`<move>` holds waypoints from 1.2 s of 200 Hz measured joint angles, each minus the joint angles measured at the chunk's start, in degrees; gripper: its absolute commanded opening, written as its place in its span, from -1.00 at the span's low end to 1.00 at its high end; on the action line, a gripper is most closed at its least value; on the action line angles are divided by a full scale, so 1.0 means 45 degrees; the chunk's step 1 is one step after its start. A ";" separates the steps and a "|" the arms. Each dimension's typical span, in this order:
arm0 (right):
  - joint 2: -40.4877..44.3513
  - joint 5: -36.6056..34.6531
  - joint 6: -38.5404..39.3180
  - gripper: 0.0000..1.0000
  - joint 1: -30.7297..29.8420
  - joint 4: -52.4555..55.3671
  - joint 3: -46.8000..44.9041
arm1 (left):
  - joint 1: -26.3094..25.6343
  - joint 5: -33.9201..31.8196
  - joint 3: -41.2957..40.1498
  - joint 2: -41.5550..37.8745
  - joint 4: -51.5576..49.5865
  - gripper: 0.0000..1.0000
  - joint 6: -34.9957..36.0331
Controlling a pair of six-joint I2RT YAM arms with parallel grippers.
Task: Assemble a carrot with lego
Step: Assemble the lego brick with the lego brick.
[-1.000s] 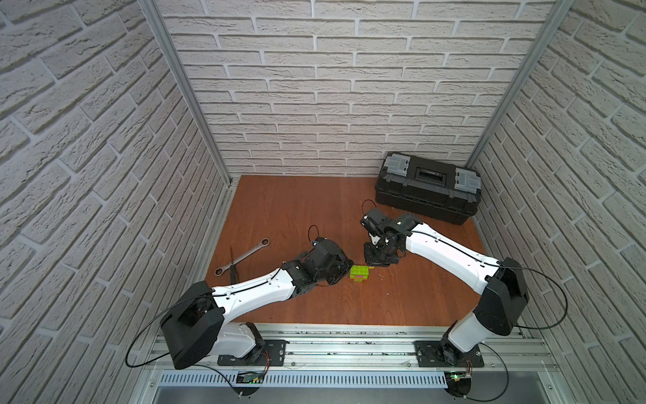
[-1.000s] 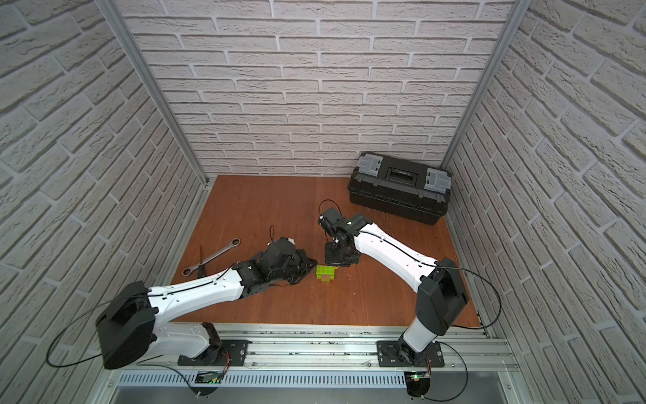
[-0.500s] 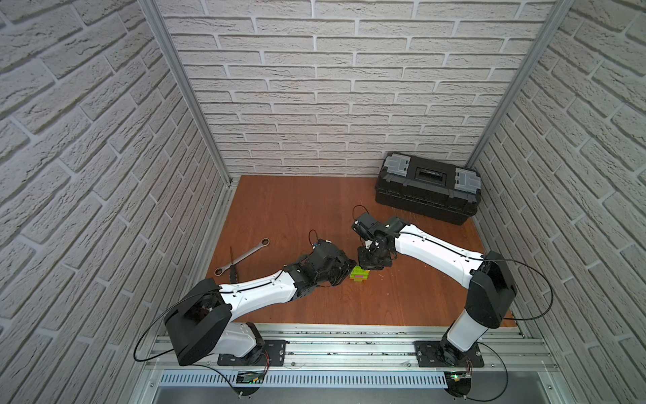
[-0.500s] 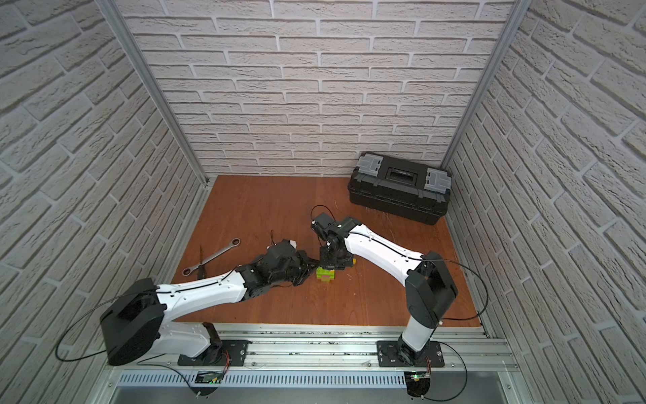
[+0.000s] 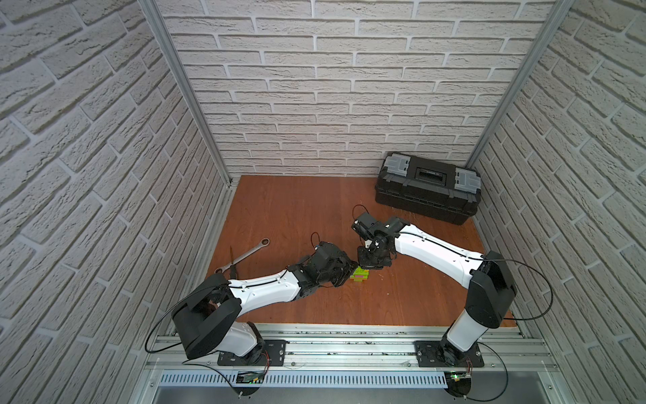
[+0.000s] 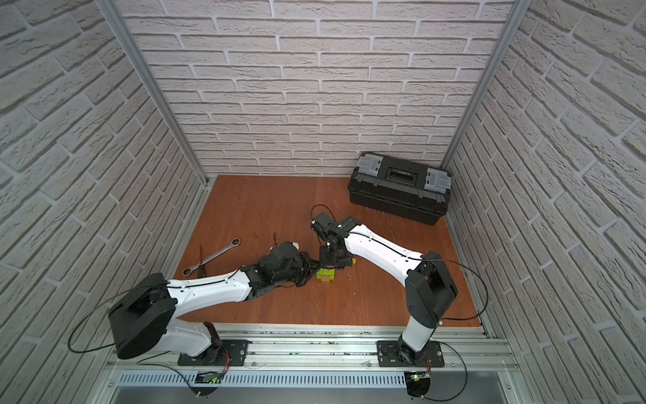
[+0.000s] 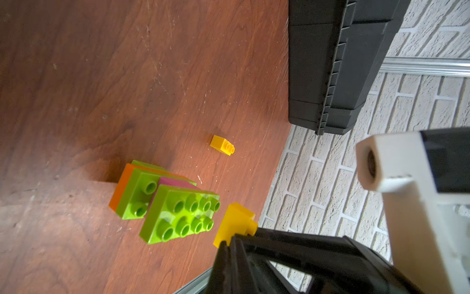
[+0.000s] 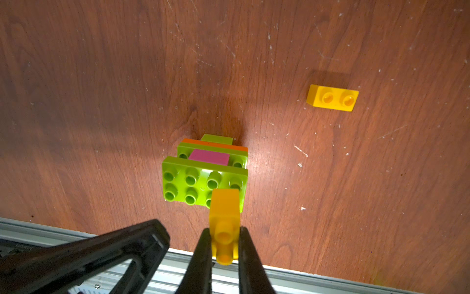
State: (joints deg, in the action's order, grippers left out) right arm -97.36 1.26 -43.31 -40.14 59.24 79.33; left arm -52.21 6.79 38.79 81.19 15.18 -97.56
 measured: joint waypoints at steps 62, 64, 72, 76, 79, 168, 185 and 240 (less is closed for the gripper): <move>-0.0350 0.0000 0.0005 -0.96 0.0000 -0.0078 -0.0063 | -0.0073 0.0034 -0.0170 0.0219 0.0117 -1.00 -0.0102; -0.0350 0.0000 0.0000 -0.96 0.0000 -0.0078 -0.0063 | -0.0073 0.0034 -0.0180 0.0228 0.0117 -1.00 -0.0112; -0.0355 0.0000 0.0005 -0.96 0.0000 -0.0073 -0.0063 | -0.0073 0.0034 -0.0214 0.0277 0.0160 -1.00 -0.0151; -0.0355 0.0000 0.0005 -0.96 0.0000 -0.0073 -0.0063 | -0.0073 0.0034 -0.0223 0.0306 0.0170 -1.00 -0.0185; -0.0355 0.0000 0.0005 -0.96 0.0000 -0.0073 -0.0063 | -0.0078 0.0034 -0.0223 0.0321 0.0180 -1.00 -0.0194; -0.0374 -0.0039 0.0015 -0.96 0.0000 -0.0068 -0.0063 | -0.0126 0.0087 -0.0228 0.1059 0.0865 -1.00 -0.0384; -0.0384 -0.0039 0.0034 -0.96 0.0000 -0.0063 -0.0063 | -0.0131 0.0126 -0.0228 0.1180 0.0937 -1.00 -0.0389; -0.0442 -0.0058 0.0049 -0.96 0.0000 -0.0010 -0.0063 | -0.0136 0.0189 -0.0228 0.1297 0.1098 -1.00 -0.0597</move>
State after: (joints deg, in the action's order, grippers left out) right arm -99.35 0.99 -43.09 -40.14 59.20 79.05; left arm -52.82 7.64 37.76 87.02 20.12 -100.25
